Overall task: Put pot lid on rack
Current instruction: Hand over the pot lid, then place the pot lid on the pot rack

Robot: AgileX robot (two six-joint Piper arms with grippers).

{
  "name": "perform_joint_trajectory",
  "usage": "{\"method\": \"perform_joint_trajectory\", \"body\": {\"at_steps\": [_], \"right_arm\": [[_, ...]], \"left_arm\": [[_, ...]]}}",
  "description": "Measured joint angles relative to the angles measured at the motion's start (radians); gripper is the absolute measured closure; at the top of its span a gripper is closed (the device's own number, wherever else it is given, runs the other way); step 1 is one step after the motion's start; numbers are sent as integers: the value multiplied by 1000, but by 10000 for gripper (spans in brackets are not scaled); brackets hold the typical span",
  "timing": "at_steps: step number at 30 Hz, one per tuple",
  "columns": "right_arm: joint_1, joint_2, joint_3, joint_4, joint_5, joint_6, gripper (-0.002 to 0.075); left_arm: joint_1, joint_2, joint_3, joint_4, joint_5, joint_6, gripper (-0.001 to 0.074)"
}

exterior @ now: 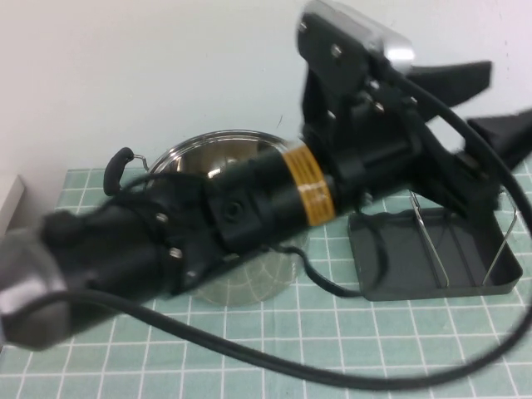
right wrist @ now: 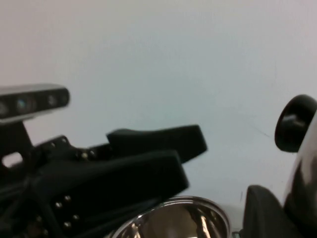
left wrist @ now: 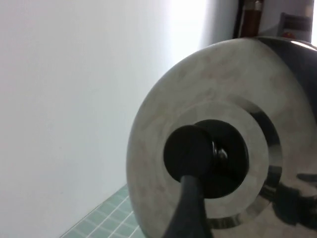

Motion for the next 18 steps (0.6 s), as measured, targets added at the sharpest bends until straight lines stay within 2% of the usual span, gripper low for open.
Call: {"method": "perform_joint_trajectory", "body": {"at_steps": [3, 6, 8, 10, 14, 18], "right_arm": [[0, 97, -51, 0, 30, -47, 662], [0, 216, -126, -1, 71, -75, 662], [0, 301, -179, -4, 96, -77, 662], [0, 390, -236, -31, 127, -77, 662], [0, 573, -322, -94, 215, -77, 662], [0, 701, -361, -143, 252, -77, 662]], "left_arm": [[45, -60, 0, 102, 113, -86, 306], [80, -128, 0, 299, 251, -281, 561], [91, -168, 0, 482, 309, -434, 657], [98, -199, 0, 652, 312, -567, 695], [102, -236, 0, 933, 226, -792, 725], [102, -243, 0, 1077, 186, -924, 731]]}}
